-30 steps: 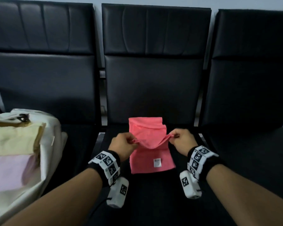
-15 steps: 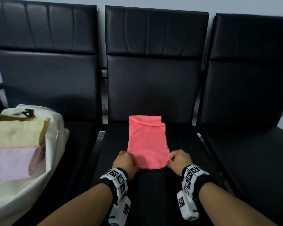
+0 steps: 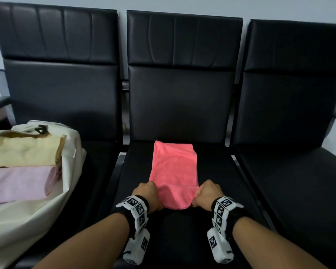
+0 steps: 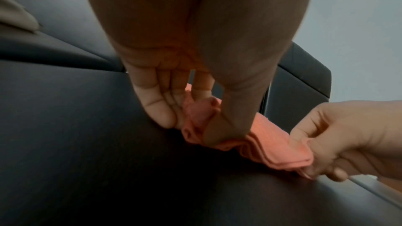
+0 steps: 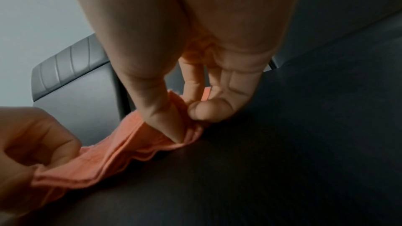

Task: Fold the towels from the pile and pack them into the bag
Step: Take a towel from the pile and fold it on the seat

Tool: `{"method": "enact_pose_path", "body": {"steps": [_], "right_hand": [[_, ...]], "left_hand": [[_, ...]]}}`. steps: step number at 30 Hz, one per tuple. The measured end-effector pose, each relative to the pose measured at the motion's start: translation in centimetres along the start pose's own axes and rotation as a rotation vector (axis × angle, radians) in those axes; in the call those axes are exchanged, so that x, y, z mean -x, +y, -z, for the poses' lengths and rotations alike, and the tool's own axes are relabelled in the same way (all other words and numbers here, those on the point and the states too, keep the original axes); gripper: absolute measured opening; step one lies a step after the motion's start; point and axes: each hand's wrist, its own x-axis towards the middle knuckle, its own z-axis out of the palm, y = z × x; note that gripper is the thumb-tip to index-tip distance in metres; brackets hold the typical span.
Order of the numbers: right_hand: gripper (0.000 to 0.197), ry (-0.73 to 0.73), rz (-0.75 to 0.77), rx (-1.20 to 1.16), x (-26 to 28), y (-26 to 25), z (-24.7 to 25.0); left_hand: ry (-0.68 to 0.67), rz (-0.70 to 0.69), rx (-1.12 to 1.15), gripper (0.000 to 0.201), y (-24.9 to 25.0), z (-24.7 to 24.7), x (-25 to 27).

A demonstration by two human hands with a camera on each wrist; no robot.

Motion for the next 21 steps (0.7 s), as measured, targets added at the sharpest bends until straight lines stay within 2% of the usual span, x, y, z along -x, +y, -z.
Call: {"method": "enact_pose_path", "body": {"steps": [6,11,14,16,19,21], "right_hand": [[0.027,-0.071,-0.005,0.119,5.1,0.7,-0.4],[0.025,-0.139,-0.011,0.201,8.9,1.7,-0.5],[0.017,-0.082,0.014,0.196,10.1,1.5,0.1],[0.008,0.003,0.056,0.160,10.3,0.6,0.8],[0.019,0.077,0.096,0.099,10.2,-1.2,2.1],[0.019,0.085,0.106,-0.014,9.7,-2.6,3.1]], "left_hand": [[-0.090,-0.044,-0.123,0.065,-0.8,-0.3,4.5],[-0.155,-0.100,-0.248,0.051,-1.1,-0.7,7.8],[-0.094,-0.123,-0.219,0.030,-1.0,0.0,8.8],[-0.024,-0.145,-0.168,0.025,-0.9,1.0,9.1],[0.118,-0.168,-0.058,0.021,-0.5,2.7,8.7],[0.186,-0.182,0.063,0.018,0.0,4.2,7.9]]}}
